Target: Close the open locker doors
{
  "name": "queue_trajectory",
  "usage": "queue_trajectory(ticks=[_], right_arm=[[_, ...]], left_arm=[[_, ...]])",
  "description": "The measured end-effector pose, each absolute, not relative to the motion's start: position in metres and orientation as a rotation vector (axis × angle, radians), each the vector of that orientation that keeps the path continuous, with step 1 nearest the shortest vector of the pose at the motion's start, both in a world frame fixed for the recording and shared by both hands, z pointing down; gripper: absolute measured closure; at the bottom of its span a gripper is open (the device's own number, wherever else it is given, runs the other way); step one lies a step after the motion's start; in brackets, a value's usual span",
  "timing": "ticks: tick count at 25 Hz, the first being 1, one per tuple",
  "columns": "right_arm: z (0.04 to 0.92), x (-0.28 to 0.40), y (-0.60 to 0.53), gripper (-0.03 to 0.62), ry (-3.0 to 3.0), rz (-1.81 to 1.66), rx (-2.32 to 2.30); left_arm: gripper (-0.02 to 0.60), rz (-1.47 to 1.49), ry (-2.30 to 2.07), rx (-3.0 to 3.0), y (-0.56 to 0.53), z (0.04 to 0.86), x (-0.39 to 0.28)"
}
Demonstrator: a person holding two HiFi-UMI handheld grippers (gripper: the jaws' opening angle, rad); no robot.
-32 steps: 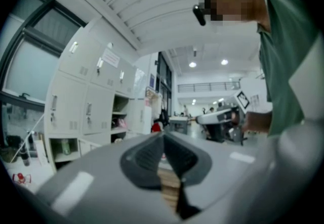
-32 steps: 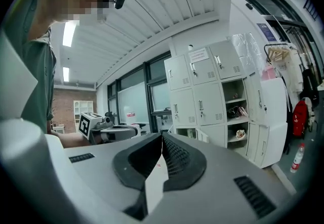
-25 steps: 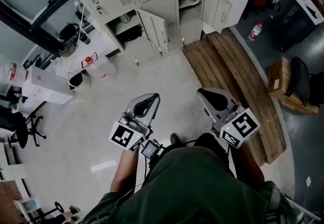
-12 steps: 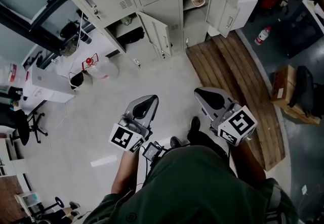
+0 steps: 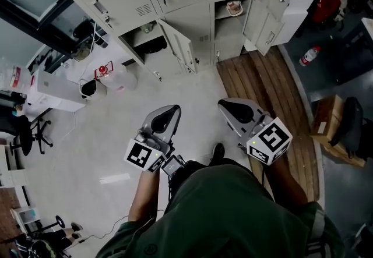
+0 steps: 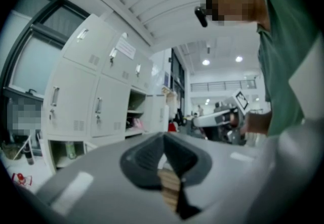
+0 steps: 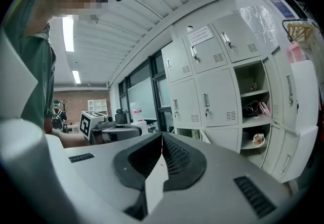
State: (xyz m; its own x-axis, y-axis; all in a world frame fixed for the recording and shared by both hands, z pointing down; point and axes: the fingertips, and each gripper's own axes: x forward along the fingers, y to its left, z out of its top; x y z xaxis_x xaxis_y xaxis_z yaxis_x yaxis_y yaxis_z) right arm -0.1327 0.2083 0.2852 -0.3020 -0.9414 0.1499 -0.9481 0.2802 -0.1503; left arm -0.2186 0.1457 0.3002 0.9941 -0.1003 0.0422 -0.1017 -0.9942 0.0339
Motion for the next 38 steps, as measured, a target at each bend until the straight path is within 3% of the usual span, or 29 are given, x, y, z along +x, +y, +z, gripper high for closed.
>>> queue_trajectory(ticks=[15, 38], right_arm=[[0.314, -0.086, 0.152, 0.588, -2.515, 0.437, 1.794], [0.350, -0.055, -0.039, 0.586, -2.441, 0.469, 1.856]], left_arm=[[0.580, 0.109, -0.240, 3.069, 0.092, 0.315, -0.176], [0.580, 0.140, -0.148, 3.034, -0.098, 0.346, -0.149]])
